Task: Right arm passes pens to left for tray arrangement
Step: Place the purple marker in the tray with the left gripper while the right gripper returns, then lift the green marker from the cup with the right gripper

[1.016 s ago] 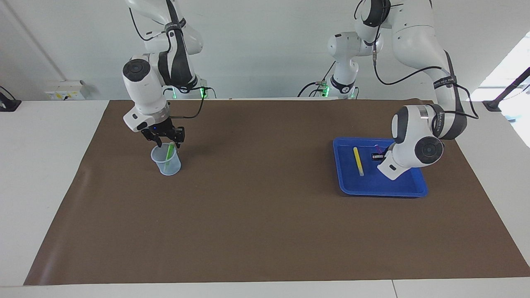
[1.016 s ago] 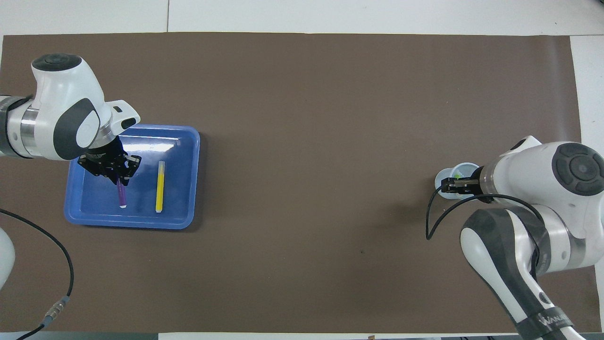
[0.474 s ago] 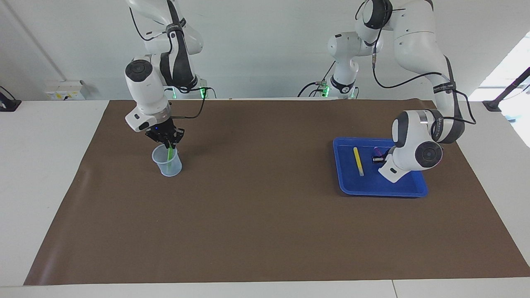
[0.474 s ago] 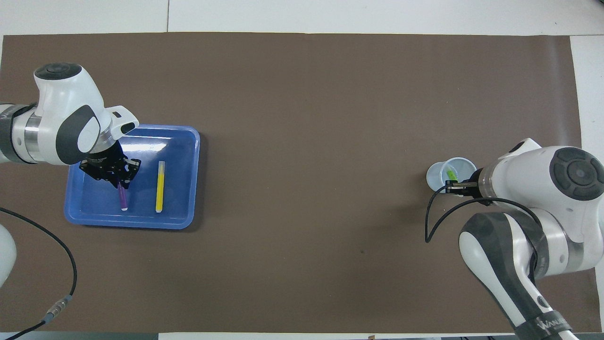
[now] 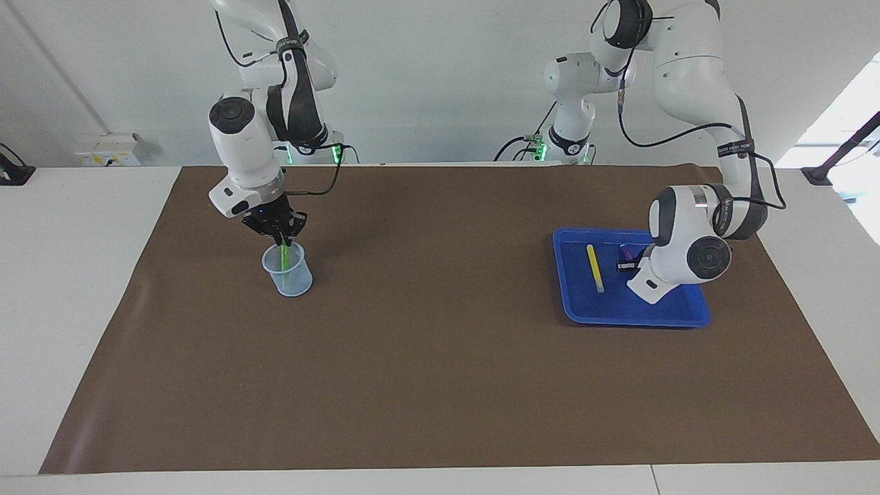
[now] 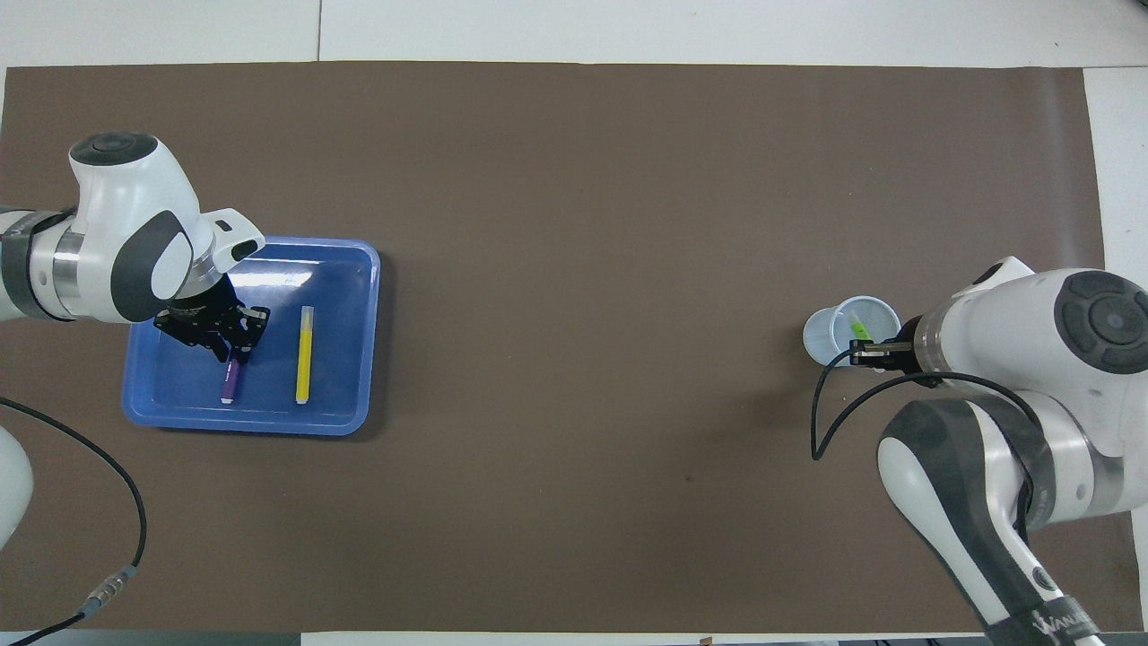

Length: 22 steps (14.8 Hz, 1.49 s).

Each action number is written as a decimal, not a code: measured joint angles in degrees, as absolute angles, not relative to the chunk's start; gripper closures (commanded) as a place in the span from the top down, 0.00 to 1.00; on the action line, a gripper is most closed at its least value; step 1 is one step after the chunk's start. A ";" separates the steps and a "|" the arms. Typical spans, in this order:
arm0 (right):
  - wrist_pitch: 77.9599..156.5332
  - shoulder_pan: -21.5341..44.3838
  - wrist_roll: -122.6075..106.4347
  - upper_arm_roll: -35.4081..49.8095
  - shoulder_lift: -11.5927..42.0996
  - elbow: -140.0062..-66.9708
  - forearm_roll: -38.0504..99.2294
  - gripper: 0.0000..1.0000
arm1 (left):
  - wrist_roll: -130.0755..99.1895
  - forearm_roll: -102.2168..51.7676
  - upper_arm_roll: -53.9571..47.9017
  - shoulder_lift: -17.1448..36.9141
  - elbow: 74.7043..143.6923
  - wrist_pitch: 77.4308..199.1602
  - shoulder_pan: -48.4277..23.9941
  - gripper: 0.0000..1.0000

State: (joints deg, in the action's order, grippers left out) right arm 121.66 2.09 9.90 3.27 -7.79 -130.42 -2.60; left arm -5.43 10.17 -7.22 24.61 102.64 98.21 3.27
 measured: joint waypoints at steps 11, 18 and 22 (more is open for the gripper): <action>100.14 2.14 11.00 3.30 -10.10 -112.25 13.22 0.00 | -5.46 10.17 -7.24 23.99 102.84 98.23 3.59 1.00; 106.83 3.00 24.53 7.27 -9.63 -112.27 36.87 0.00 | -5.51 -0.99 -7.17 13.18 101.30 90.96 5.10 1.00; 116.56 10.46 34.50 8.42 -9.32 -112.32 46.31 0.00 | -8.22 -11.66 -6.83 7.43 98.15 85.18 5.76 1.00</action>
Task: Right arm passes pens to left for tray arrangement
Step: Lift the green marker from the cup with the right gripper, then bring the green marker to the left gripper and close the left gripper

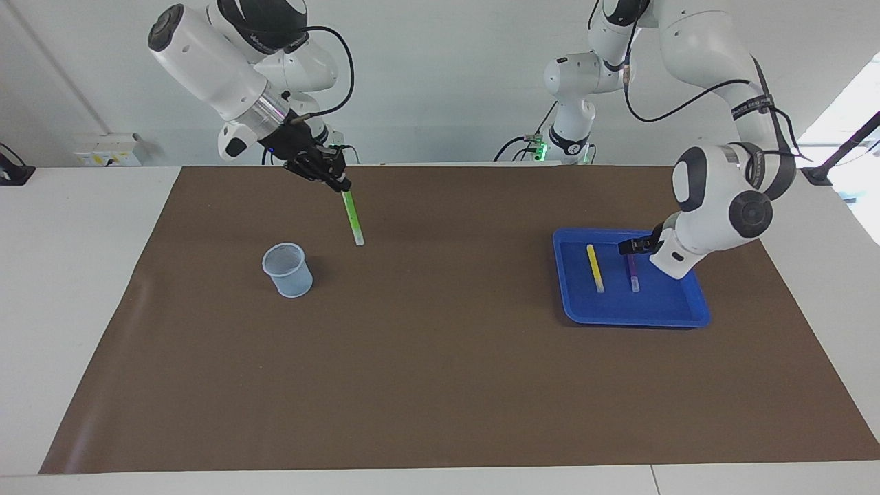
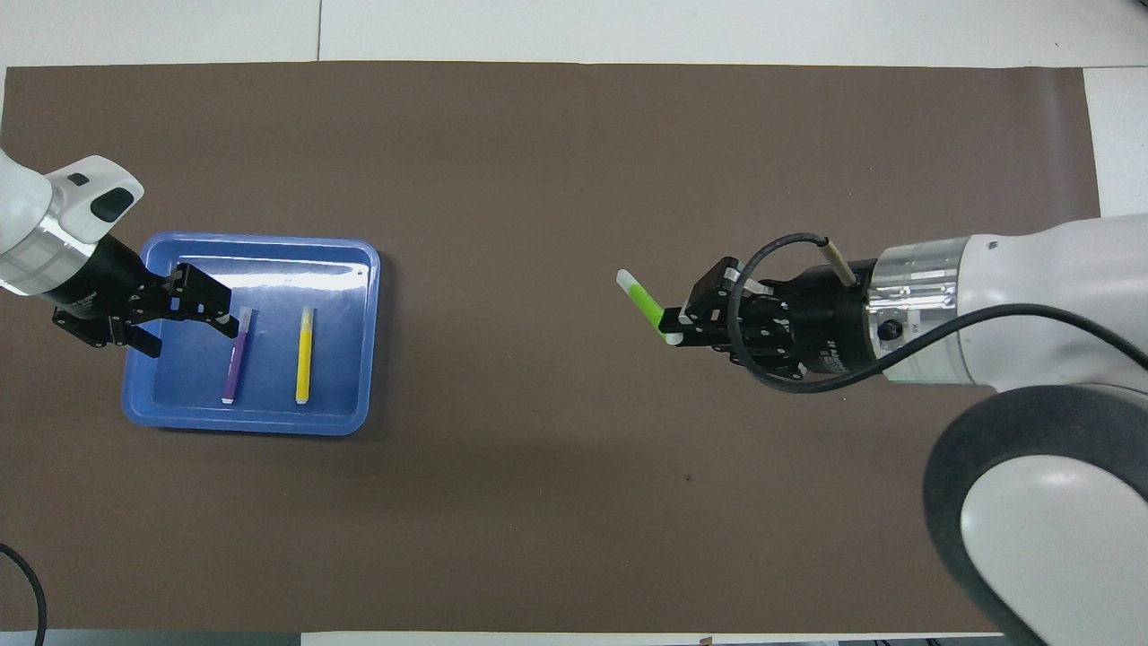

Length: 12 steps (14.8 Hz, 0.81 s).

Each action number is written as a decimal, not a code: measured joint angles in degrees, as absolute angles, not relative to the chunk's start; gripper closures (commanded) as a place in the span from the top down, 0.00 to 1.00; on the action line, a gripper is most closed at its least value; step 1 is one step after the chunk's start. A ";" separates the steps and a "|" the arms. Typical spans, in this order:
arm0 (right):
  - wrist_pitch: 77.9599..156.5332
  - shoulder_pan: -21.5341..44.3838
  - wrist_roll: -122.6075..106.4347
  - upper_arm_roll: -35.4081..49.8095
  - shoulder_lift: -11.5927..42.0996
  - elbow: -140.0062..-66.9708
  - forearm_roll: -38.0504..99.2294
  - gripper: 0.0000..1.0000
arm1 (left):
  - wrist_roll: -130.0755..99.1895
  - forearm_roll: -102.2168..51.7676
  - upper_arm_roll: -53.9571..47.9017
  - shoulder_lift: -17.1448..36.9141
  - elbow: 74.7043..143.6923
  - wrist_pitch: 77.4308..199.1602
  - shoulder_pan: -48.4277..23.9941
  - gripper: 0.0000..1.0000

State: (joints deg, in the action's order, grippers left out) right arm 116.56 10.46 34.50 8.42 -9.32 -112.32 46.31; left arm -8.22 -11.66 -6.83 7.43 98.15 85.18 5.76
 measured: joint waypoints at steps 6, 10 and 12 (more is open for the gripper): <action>131.56 22.66 41.89 8.64 -6.23 -112.46 55.38 0.00 | -18.65 -33.85 -6.61 2.33 98.30 82.36 10.96 1.00; 138.74 28.60 42.57 8.67 -2.88 -112.37 60.96 0.00 | -23.41 -46.26 -6.56 0.36 103.12 82.32 13.28 1.00; 139.57 30.13 42.57 8.67 -2.01 -111.95 63.77 0.00 | -24.28 -51.18 -6.50 -2.13 108.57 83.22 14.73 1.00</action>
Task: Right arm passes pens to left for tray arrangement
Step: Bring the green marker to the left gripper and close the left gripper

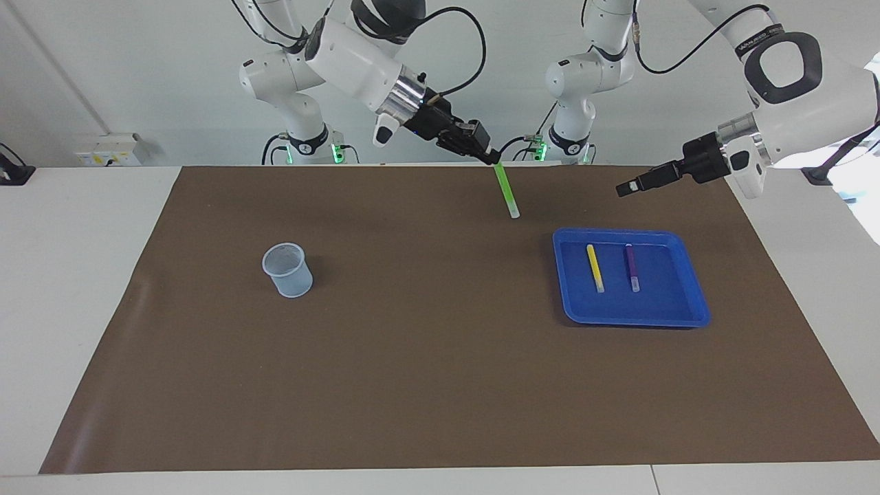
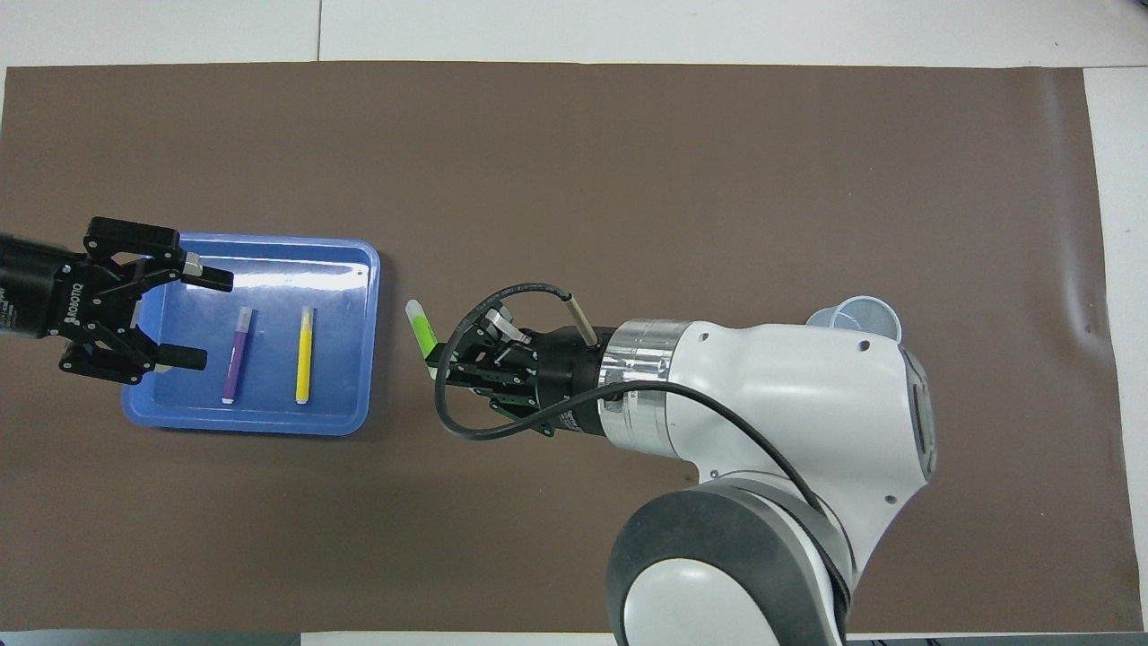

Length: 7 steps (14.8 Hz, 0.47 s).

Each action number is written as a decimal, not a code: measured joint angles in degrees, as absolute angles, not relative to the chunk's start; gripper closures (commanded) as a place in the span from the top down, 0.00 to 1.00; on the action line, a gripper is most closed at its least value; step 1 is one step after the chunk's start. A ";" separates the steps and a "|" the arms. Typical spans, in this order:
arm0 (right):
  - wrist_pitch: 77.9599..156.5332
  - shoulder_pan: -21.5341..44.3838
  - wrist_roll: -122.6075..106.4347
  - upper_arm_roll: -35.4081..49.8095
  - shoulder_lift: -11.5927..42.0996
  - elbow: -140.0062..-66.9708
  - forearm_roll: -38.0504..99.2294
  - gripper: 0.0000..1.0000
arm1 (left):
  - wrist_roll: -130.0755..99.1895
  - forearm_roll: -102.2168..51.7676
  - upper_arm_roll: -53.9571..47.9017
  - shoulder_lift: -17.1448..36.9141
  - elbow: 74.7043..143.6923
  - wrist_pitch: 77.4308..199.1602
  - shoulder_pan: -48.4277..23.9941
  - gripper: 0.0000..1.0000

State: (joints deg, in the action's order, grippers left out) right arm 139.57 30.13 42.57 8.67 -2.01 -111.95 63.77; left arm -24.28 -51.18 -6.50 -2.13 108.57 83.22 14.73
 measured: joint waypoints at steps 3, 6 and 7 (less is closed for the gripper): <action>139.80 31.29 43.18 8.64 -1.21 -110.86 66.08 0.00 | -27.70 -57.91 -6.45 -6.97 118.34 89.60 15.31 1.00; 142.83 33.17 44.07 8.61 0.17 -109.30 68.55 0.00 | -33.51 -62.66 -6.50 -10.43 124.14 94.17 15.29 1.00; 143.65 33.99 44.20 8.62 0.83 -108.59 69.03 0.00 | -35.52 -64.07 -6.58 -11.02 124.96 95.58 15.25 1.00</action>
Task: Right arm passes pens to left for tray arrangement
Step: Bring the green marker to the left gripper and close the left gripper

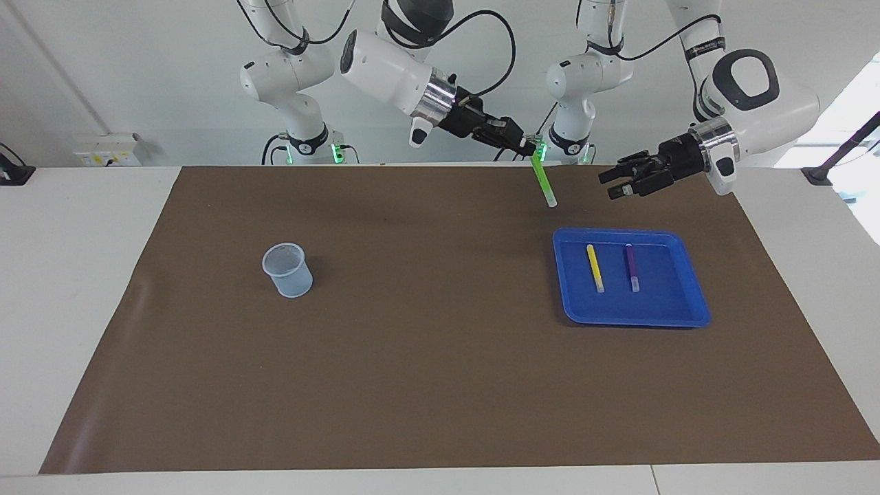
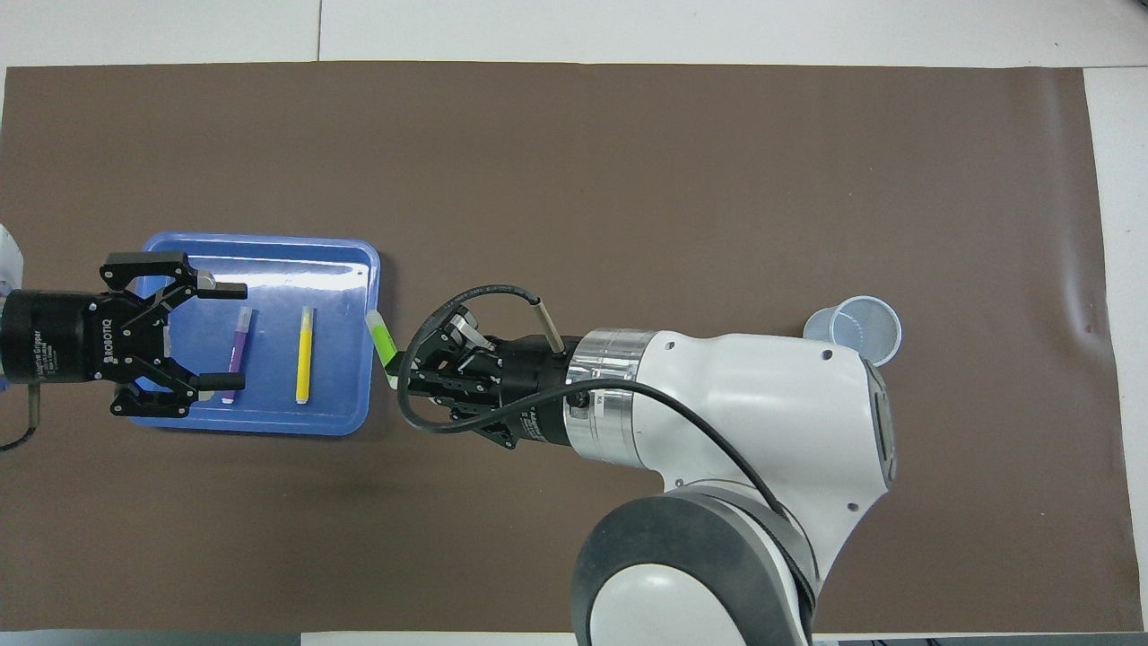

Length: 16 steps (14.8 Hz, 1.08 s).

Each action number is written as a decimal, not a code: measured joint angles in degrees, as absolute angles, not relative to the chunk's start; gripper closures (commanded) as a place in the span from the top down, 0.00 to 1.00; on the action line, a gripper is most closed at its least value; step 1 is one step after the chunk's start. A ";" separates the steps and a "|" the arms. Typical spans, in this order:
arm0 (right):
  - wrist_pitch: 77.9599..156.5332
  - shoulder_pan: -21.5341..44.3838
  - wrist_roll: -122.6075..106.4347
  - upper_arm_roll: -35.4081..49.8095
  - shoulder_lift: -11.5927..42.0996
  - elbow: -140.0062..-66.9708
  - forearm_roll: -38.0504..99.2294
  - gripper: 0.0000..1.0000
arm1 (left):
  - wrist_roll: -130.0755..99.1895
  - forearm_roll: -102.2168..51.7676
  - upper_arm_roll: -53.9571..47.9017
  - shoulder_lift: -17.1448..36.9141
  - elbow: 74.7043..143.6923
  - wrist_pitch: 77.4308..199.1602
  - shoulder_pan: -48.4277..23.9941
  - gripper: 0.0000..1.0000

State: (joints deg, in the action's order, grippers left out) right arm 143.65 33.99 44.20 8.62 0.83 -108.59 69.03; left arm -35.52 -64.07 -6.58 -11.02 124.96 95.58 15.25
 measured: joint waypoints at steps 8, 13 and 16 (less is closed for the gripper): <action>146.46 36.29 47.88 8.61 4.54 -105.01 69.41 0.00 | -39.69 -67.67 -7.24 -12.10 127.61 100.39 11.83 0.91; 146.54 36.82 49.37 8.61 6.64 -102.69 69.41 0.00 | -40.69 -71.03 -7.34 -13.90 130.78 104.60 9.28 0.86; 146.57 37.30 49.52 8.61 7.16 -102.23 69.41 0.00 | -42.52 -72.34 -7.33 -14.14 130.86 105.79 9.25 0.77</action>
State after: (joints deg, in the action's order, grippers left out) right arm 146.57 37.30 49.52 8.61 7.16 -102.23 69.41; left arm -42.52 -72.34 -7.33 -14.14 130.86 105.79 9.25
